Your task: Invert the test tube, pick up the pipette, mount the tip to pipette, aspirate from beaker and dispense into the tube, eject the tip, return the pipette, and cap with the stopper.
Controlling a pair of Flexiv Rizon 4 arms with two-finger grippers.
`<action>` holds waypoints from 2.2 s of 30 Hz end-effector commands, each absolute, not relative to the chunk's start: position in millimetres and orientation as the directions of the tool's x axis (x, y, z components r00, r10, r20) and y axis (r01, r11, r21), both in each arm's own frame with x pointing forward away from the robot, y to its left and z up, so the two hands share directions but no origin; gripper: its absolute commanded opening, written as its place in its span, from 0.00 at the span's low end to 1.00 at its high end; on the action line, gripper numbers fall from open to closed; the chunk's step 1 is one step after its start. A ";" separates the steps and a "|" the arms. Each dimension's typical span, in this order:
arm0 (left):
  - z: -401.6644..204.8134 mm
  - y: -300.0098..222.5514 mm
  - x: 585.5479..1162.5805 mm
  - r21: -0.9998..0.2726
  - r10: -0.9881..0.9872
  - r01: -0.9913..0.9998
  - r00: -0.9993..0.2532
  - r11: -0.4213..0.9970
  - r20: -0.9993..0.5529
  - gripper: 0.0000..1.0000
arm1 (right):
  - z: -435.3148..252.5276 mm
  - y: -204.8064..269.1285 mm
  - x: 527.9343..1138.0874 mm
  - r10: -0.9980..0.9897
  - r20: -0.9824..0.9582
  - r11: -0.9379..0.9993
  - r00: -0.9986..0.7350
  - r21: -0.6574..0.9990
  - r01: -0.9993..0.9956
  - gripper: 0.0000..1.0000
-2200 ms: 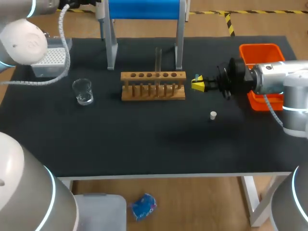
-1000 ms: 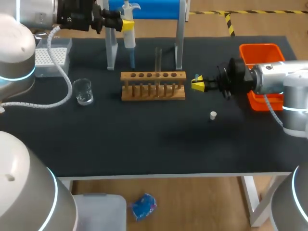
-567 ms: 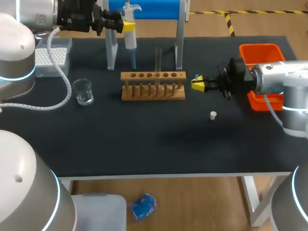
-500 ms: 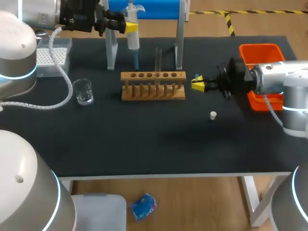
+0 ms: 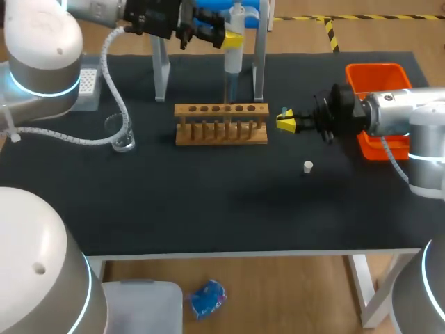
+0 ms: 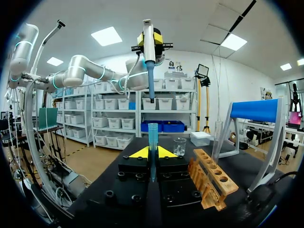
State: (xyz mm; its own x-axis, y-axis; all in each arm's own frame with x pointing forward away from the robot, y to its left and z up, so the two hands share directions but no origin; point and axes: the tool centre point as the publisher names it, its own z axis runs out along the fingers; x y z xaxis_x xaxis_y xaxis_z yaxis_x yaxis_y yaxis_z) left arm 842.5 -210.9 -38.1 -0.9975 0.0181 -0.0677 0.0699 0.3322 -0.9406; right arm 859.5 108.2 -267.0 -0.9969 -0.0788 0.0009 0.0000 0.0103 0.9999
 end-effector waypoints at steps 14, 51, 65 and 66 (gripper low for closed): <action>-61.7 -224.0 862.4 -0.927 0.161 0.113 -0.985 0.357 -0.058 0.00 | -266.4 107.5 858.7 -0.078 0.000 0.012 -0.997 1.000 -0.001 0.00; -62.3 -211.2 868.6 -0.931 -0.019 0.054 -0.998 0.361 -0.066 0.00 | -266.4 107.5 858.7 -0.078 0.000 0.012 -0.997 1.000 -0.001 0.00; -62.3 -211.2 868.6 -0.931 -0.019 0.054 -0.998 0.361 -0.066 0.00 | -265.7 157.8 866.0 -0.095 -0.218 0.148 -0.971 0.962 -0.230 0.00; -62.3 -211.2 868.6 -0.931 -0.019 0.054 -0.998 0.361 -0.066 0.00 | -266.7 161.7 867.6 -0.096 -0.230 0.154 -0.968 0.958 -0.243 0.00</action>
